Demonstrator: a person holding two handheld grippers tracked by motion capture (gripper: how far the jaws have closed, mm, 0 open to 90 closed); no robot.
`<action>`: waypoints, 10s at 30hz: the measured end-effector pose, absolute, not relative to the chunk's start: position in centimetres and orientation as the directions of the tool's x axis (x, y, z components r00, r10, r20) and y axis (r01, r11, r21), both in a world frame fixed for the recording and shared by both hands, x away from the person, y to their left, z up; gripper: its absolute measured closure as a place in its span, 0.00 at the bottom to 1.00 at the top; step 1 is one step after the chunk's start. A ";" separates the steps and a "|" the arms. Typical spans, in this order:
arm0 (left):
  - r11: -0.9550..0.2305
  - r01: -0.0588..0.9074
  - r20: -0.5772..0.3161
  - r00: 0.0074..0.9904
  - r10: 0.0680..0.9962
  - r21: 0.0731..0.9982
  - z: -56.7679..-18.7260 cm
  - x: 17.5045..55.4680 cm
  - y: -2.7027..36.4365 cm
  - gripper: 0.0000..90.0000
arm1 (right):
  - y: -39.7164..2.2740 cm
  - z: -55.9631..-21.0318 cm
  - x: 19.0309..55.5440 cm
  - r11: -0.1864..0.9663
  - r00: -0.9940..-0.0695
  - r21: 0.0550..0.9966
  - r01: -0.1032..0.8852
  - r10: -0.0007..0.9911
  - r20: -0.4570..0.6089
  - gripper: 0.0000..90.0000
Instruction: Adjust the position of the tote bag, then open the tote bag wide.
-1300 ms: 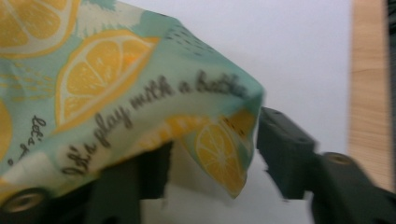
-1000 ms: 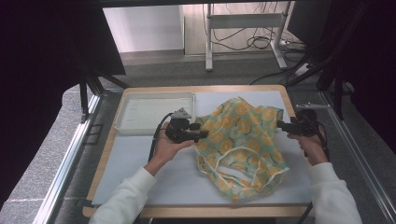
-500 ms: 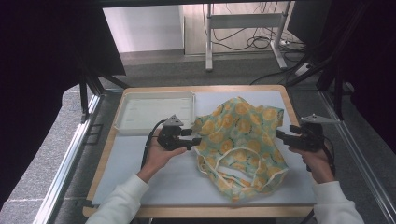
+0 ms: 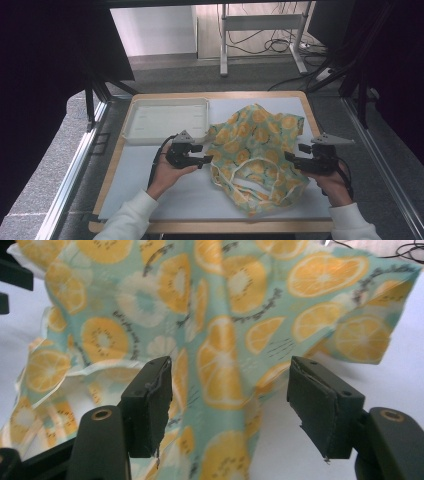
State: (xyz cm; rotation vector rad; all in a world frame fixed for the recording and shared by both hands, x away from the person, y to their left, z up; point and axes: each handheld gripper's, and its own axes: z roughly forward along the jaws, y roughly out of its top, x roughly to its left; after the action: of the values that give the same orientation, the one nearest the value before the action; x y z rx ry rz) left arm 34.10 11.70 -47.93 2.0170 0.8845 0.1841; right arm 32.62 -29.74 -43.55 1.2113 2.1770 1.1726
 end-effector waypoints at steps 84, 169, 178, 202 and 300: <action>-0.445 0.541 -0.260 0.794 0.549 0.714 -50.3 35.2 9.9 0.96 | -28.0 -46.0 30.7 0.421 -0.639 0.732 0.536 0.769 0.026 0.94; -0.432 0.548 -0.311 0.805 0.505 0.717 -49.1 31.7 10.6 0.96 | -27.5 -45.2 24.0 0.510 -0.798 0.751 0.420 0.602 0.038 0.99; -0.407 0.544 -0.314 0.802 0.507 0.733 -48.6 31.5 11.1 0.96 | -26.9 -41.5 26.9 0.471 -0.790 0.810 0.349 0.613 -0.015 0.99; -0.333 0.509 -0.297 0.803 0.517 0.794 -45.6 32.4 12.1 0.96 | -27.1 -38.2 34.2 0.394 -0.690 0.857 0.334 0.721 -0.063 0.99; -0.245 0.597 -0.296 0.662 0.689 0.764 -42.2 47.0 8.4 0.96 | -26.2 -43.1 54.2 0.395 -0.461 0.742 0.542 0.878 -0.131 0.99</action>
State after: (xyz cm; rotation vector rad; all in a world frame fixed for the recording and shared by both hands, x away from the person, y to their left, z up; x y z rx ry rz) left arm 47.00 8.44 -42.25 1.9392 1.0049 0.1229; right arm 54.23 -26.23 -43.15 1.2113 2.1445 0.8637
